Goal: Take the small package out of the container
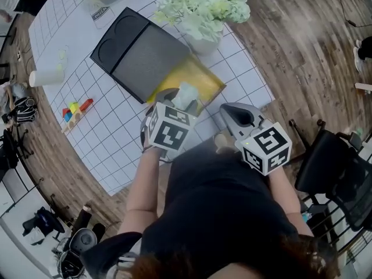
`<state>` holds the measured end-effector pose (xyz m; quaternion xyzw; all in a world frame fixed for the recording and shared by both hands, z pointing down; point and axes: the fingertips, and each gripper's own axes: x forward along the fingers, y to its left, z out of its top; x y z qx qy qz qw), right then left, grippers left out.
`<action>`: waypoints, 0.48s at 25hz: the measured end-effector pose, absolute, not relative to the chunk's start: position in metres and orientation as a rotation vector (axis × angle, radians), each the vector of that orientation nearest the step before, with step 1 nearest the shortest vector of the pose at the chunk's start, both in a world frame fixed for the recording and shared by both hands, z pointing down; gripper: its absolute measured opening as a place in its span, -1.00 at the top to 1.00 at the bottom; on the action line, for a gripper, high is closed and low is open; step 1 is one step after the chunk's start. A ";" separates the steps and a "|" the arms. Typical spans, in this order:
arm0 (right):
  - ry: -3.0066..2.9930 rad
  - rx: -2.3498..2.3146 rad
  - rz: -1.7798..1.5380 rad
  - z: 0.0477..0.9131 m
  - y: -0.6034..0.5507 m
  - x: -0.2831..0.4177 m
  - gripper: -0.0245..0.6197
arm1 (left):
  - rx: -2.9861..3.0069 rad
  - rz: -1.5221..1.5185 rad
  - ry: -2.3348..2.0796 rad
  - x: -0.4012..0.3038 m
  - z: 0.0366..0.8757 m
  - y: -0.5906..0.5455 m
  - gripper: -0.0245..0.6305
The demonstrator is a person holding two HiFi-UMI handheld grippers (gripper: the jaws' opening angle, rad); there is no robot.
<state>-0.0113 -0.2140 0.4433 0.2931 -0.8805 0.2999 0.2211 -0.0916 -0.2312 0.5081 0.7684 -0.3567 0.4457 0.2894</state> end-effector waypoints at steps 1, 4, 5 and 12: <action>-2.429 0.813 0.833 0.445 -0.215 -0.011 0.88 | 2.046 1.198 -0.943 -0.091 0.510 -0.232 0.19; -2.414 0.821 0.846 0.449 -0.217 -0.010 0.88 | 2.043 1.240 -0.919 -0.090 0.517 -0.233 0.18; -2.410 0.824 0.850 0.450 -0.217 -0.009 0.88 | 2.041 1.256 -0.909 -0.089 0.519 -0.233 0.18; -2.396 0.834 0.868 0.457 -0.219 -0.007 0.88 | 1.972 1.356 -0.884 -0.090 0.533 -0.235 0.20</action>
